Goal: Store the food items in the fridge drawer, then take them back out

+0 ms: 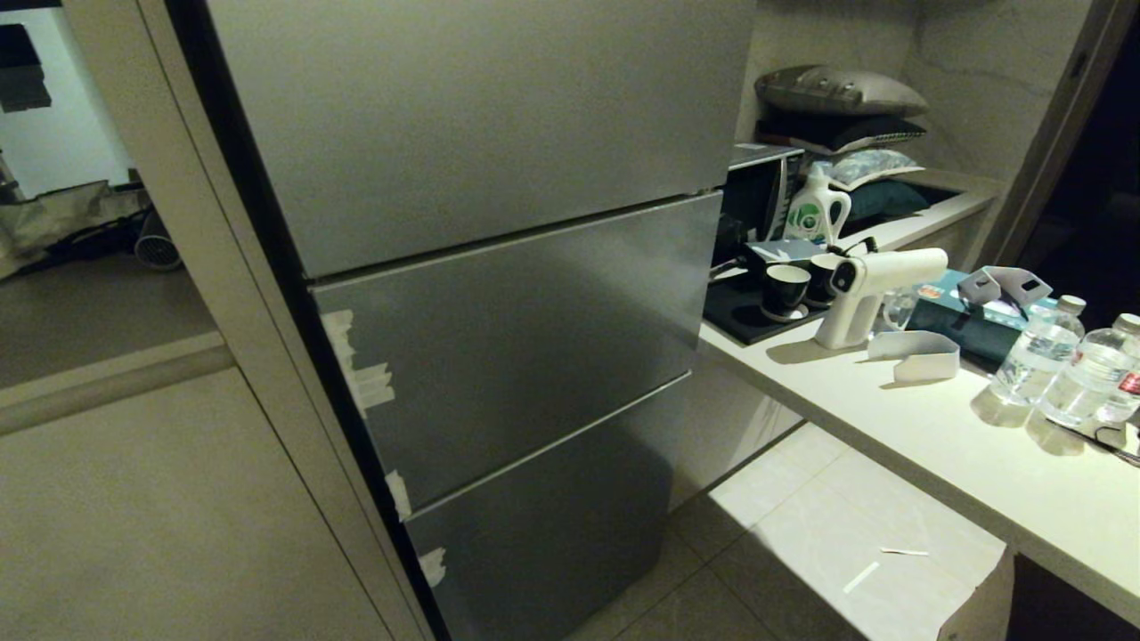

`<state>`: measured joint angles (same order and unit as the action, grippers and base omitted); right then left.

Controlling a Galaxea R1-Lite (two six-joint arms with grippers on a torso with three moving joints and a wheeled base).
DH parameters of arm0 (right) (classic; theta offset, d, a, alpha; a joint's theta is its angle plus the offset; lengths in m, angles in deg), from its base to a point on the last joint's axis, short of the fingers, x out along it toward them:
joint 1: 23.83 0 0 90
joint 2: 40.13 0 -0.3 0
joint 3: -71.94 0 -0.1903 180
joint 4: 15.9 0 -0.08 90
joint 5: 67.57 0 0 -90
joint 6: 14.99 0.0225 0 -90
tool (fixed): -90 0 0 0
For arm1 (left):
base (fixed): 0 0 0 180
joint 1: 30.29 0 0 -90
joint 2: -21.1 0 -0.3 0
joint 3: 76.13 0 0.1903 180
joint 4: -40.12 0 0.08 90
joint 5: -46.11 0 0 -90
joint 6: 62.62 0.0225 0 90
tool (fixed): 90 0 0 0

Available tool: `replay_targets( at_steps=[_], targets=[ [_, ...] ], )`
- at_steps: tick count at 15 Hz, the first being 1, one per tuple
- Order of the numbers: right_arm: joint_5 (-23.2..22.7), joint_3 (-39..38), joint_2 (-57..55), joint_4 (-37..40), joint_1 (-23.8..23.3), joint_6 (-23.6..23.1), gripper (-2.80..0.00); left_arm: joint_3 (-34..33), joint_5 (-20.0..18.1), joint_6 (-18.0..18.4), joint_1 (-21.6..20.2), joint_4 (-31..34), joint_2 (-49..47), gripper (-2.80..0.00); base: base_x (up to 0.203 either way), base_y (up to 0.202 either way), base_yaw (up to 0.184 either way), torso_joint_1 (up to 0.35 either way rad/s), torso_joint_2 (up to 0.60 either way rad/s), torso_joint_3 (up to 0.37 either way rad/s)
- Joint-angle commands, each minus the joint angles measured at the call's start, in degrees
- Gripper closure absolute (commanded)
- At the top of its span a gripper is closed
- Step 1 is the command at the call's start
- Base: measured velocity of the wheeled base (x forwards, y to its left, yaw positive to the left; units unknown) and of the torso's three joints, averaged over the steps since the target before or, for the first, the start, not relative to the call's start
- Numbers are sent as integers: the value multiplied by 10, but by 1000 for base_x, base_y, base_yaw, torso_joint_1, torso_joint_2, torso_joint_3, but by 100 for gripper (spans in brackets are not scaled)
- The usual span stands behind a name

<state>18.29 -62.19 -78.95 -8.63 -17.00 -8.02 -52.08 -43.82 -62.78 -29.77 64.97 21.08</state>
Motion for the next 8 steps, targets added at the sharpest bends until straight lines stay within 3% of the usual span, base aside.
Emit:
replay_targets(
  at_steps=[1, 4, 8],
  targets=[
    [-6, -81, 190, 49, -30, -29, 0, 0, 0, 0, 0, 0, 0, 0, 0, 0, 0, 0, 0, 0],
    [1, -209, 278, 76, -52, -99, 0, 0, 0, 0, 0, 0, 0, 0, 0, 0, 0, 0, 0, 0],
    [22, -238, 389, 103, -66, -115, 0, 0, 0, 1, 0, 0, 0, 0, 0, 0, 0, 0, 0, 0]
  ],
)
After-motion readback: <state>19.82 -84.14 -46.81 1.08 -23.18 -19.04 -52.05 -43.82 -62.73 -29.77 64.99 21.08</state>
